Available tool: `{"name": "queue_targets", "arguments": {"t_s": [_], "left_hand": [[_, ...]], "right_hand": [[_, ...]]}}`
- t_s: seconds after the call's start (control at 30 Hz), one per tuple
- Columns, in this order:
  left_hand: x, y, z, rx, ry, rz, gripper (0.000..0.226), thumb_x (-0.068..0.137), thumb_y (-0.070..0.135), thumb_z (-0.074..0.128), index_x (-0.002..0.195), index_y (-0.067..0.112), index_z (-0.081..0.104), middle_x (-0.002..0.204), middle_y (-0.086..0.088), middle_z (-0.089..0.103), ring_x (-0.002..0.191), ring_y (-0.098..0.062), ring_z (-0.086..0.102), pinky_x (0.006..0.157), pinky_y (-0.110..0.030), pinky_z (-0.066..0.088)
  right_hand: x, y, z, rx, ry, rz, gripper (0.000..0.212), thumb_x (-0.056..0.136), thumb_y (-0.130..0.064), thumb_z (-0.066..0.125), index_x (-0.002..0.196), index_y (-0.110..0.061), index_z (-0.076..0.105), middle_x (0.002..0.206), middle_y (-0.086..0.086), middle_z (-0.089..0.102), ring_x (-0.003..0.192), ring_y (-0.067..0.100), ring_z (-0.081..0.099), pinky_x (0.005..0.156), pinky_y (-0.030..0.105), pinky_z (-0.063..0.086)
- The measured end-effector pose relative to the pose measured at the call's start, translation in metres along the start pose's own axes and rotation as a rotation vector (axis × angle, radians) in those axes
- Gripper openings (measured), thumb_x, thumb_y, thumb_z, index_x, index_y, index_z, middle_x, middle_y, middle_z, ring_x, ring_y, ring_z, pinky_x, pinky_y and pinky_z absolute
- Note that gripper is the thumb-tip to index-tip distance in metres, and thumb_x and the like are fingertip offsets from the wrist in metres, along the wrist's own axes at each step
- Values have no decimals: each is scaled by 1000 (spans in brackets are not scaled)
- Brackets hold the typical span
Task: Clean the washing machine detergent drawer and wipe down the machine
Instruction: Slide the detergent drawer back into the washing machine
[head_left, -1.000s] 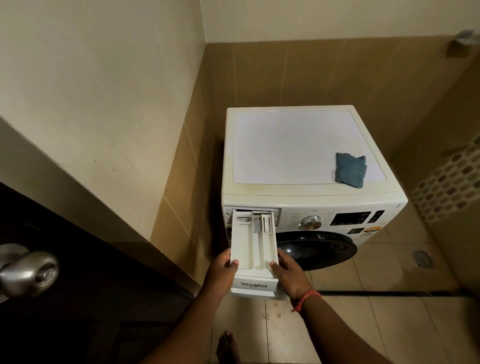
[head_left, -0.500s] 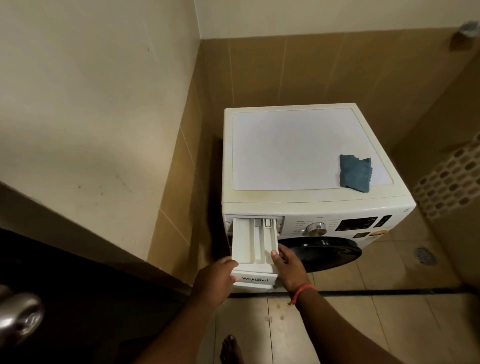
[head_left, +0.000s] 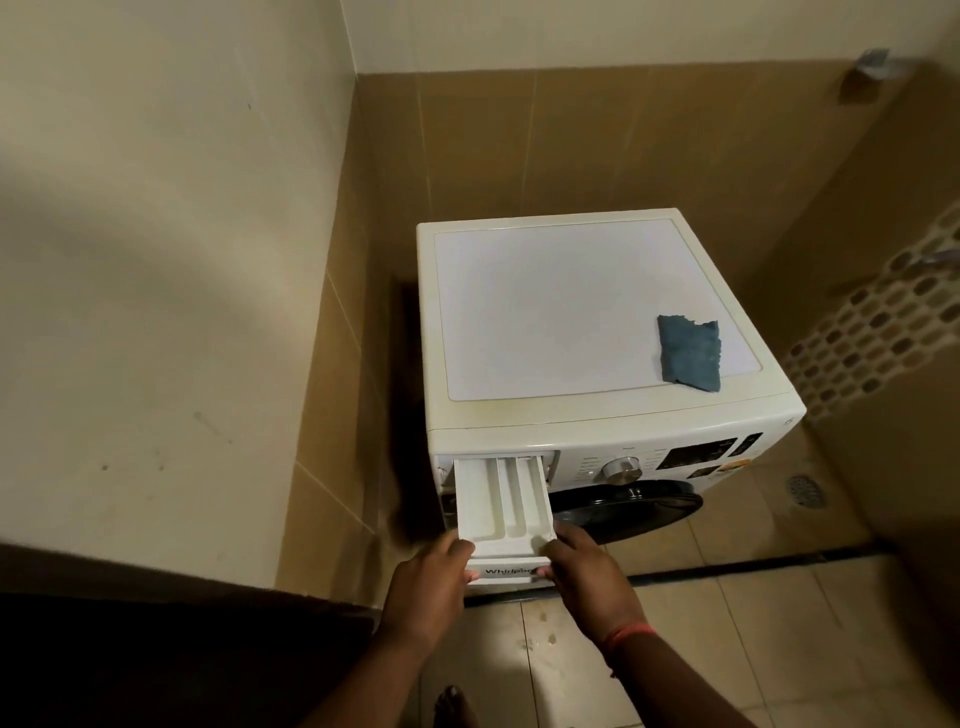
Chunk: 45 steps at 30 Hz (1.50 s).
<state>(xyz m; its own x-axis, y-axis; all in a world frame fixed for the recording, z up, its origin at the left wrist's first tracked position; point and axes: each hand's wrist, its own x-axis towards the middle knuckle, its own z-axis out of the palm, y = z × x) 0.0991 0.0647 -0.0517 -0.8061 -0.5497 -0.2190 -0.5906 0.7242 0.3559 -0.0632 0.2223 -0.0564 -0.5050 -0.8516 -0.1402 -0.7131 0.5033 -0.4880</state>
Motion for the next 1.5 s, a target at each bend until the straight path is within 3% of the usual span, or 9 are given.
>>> {"name": "queue_targets", "arguments": {"t_s": [0.23, 0.37, 0.6, 0.8, 1.07, 1.13, 1.2, 1.3, 1.5], "left_hand": [[53, 5, -24, 36, 82, -93, 40, 88, 40, 66, 122, 23, 54, 126, 3, 55, 111, -19, 54, 85, -29, 46], [74, 10, -42, 205, 198, -173, 60, 72, 51, 77, 119, 21, 54, 122, -3, 52, 106, -22, 49, 90, -33, 43], [106, 11, -53, 286, 207, -264, 95, 67, 54, 80, 145, 20, 36, 146, -11, 34, 133, -33, 33, 113, -54, 26], [127, 9, -60, 220, 157, -386, 100, 72, 54, 76, 148, 22, 20, 153, -12, 22, 140, -34, 22, 116, -54, 20], [120, 10, -48, 33, 234, -506, 101, 65, 53, 81, 144, 19, 27, 145, -12, 30, 131, -33, 33, 106, -51, 35], [112, 21, -47, -257, 306, -650, 97, 68, 44, 82, 144, 17, 29, 144, -13, 31, 129, -35, 36, 102, -46, 39], [111, 29, -38, -766, 392, -947, 81, 74, 33, 78, 139, 11, 36, 141, -17, 37, 123, -36, 43, 92, -41, 41], [111, 38, -30, -1592, 393, -1226, 71, 78, 53, 66, 133, 13, 44, 135, -13, 51, 115, -29, 54, 91, -40, 45], [123, 38, -37, -1994, 269, -1074, 74, 93, 67, 34, 145, 14, 38, 142, -30, 40, 132, -40, 43, 109, -50, 35]], "right_hand": [[59, -11, -22, -166, 86, -3, 18, 81, -25, 72, 97, -22, 64, 100, -4, 63, 85, 17, 60, 69, 29, 51], [84, -11, -40, -341, 116, -33, 52, 64, -37, 84, 107, -23, 60, 105, 1, 60, 90, 24, 56, 73, 39, 49], [121, -6, -56, -445, 200, -100, 94, 52, -43, 89, 128, -15, 41, 126, 10, 51, 108, 32, 52, 89, 49, 45], [148, -4, -64, -476, 150, -65, 99, 49, -45, 89, 129, -11, 42, 127, 12, 52, 111, 36, 52, 95, 54, 42], [138, -8, -54, -364, 225, -35, 79, 61, -44, 84, 125, -15, 49, 118, 7, 54, 104, 29, 51, 88, 44, 46], [121, -20, -49, -138, 298, 65, 54, 77, -44, 75, 116, -16, 53, 108, 3, 55, 95, 24, 53, 79, 37, 48], [107, -35, -45, 422, 290, 366, 32, 90, -41, 64, 104, -16, 51, 97, 1, 58, 90, 23, 58, 74, 32, 47], [109, -44, -28, 1194, 200, 959, 42, 95, -49, 50, 112, -12, 43, 101, 10, 62, 90, 24, 62, 75, 37, 52], [128, -49, -10, 1761, 170, 1025, 61, 95, -60, 44, 132, -11, 45, 120, 20, 57, 107, 32, 60, 93, 47, 52]]}}
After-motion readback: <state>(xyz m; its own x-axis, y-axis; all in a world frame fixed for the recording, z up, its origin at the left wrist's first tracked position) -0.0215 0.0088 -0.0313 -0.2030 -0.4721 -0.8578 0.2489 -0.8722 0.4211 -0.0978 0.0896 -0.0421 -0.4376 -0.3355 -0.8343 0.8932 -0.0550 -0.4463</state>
